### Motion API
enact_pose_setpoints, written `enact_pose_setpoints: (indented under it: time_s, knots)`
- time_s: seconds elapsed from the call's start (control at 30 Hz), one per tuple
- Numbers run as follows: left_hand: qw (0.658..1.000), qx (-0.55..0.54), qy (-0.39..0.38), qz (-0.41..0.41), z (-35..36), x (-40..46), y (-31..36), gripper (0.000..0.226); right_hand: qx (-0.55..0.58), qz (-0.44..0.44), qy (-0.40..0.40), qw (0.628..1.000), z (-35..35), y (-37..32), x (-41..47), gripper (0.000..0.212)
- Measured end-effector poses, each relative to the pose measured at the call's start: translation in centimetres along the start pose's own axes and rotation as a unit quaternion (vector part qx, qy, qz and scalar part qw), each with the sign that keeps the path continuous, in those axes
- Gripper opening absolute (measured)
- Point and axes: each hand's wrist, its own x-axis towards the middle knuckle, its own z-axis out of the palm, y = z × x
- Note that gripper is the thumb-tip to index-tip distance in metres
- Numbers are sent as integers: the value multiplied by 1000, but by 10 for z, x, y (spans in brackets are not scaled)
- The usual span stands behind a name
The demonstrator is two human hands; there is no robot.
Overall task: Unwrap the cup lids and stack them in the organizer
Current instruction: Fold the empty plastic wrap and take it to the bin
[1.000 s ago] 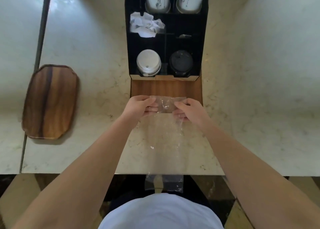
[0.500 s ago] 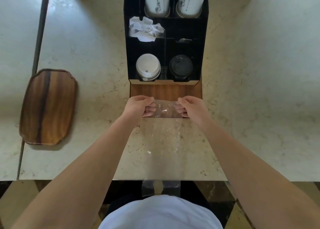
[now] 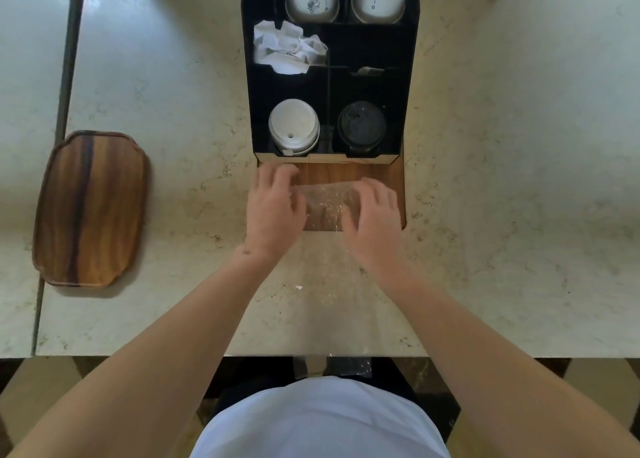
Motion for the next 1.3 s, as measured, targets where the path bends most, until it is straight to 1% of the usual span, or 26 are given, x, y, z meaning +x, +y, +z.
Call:
enact_pose_setpoints:
  time_s: [0.03, 0.07, 0.13, 0.2, 0.23, 0.3, 0.37, 0.4, 0.57, 0.6, 0.63, 0.67, 0.73, 0.77, 0.8, 0.83, 0.93, 1.0, 1.13, 1.2, 1.3]
  knots:
    - [997, 9, -22, 68, 3, -7, 0, 27, -30, -48, -18, 998, 5, -3, -10, 44]
    - [992, 14, -48, 116, 6, -14, -2, 29, -53, -84, -42, 994, 10, -6, -20, 49]
    - [978, 34, -107, 175, 13, -25, -8, 37, -90, -121, -86, 985, 18, -9, -34, 60]
    - [955, 94, -184, 212, 18, -36, -13, 49, -136, -129, -135, 973, 22, -8, -45, 69]
    - [944, 126, -219, 214, 19, -42, -15, 54, -156, -126, -158, 967, 24, -6, -49, 71]
    - [931, 176, -260, 184, 22, -53, -21, 60, -163, -107, -179, 964, 27, 0, -56, 69]
    - [927, 209, -277, 145, 25, -60, -29, 66, -162, -93, -180, 966, 30, 7, -62, 66]
    - [924, 221, -281, 138, 27, -63, -33, 68, -165, -93, -180, 965, 31, 11, -65, 65]
    - [911, 243, -294, 157, 23, -64, -52, 72, -187, -101, -194, 958, 25, 34, -73, 66]
    - [913, 242, -295, 147, 21, -62, -55, 71, -185, -92, -196, 959, 22, 38, -74, 65]
    - [922, 229, -288, 118, 17, -60, -54, 68, -172, -75, -198, 962, 18, 42, -76, 64]
    - [941, 199, -266, 69, 11, -60, -52, 67, -154, -52, -198, 967, 13, 45, -78, 64]
    - [974, 127, -185, -23, 2, -66, -40, 66, -130, -23, -178, 975, 3, 47, -85, 63]
    - [982, 109, -151, -36, -2, -74, -32, 66, -128, -30, -166, 977, -2, 45, -90, 63]
    - [985, 104, -132, -26, -4, -85, -23, 66, -128, -48, -160, 978, -5, 41, -97, 63]
    - [986, 103, -130, 2, -4, -98, -15, 65, -129, -75, -158, 976, -6, 37, -104, 62]
    - [975, 89, -166, 120, -1, -136, -5, 55, -143, -174, -141, 964, -6, 29, -122, 57]
    - [962, 86, -199, 168, -1, -140, -7, 55, -148, -202, -157, 955, -8, 29, -123, 56]
    - [927, 134, -315, 154, -3, -119, -12, 85, -144, -199, -257, 935, -17, 36, -107, 74]
    - [904, 173, -360, 151, -2, -108, -18, 103, -171, -202, -299, 917, -21, 37, -94, 90]
    - [876, 221, -402, 148, -3, -99, -24, 126, -200, -181, -339, 901, -26, 39, -81, 119]
